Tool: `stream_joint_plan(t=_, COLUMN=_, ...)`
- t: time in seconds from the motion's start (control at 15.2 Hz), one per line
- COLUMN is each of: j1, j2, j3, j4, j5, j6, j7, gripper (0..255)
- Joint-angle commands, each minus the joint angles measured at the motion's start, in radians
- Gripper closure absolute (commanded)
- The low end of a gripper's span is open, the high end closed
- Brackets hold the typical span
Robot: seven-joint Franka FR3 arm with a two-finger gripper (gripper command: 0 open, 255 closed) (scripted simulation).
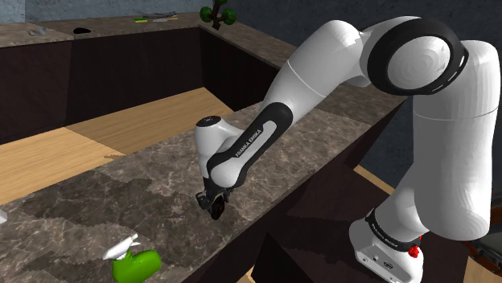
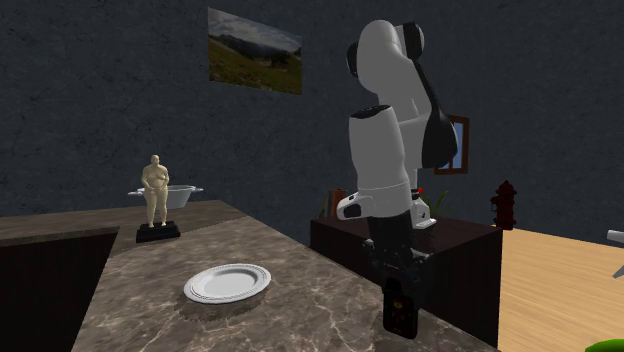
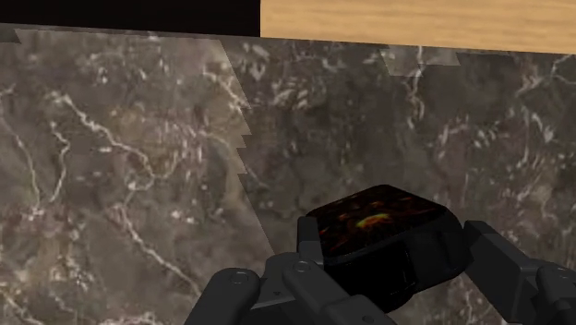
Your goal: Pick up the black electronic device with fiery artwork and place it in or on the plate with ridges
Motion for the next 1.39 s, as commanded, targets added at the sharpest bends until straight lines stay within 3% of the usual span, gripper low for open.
stream_joint_plan(t=0.0, j1=0.001, j2=0.002, j3=0.001, j4=0.0, j5=0.0, j6=0.0, j7=0.0, gripper=255)
stream_joint_plan(t=0.33, j1=0.001, j2=0.001, j3=0.001, j4=-0.001, j5=0.0, j6=0.0, j7=0.0, gripper=255)
stream_joint_plan(t=1.32, j1=-0.034, j2=-0.175, j3=0.043, j4=-0.019, j5=0.053, j6=-0.154, j7=-0.014, gripper=255)
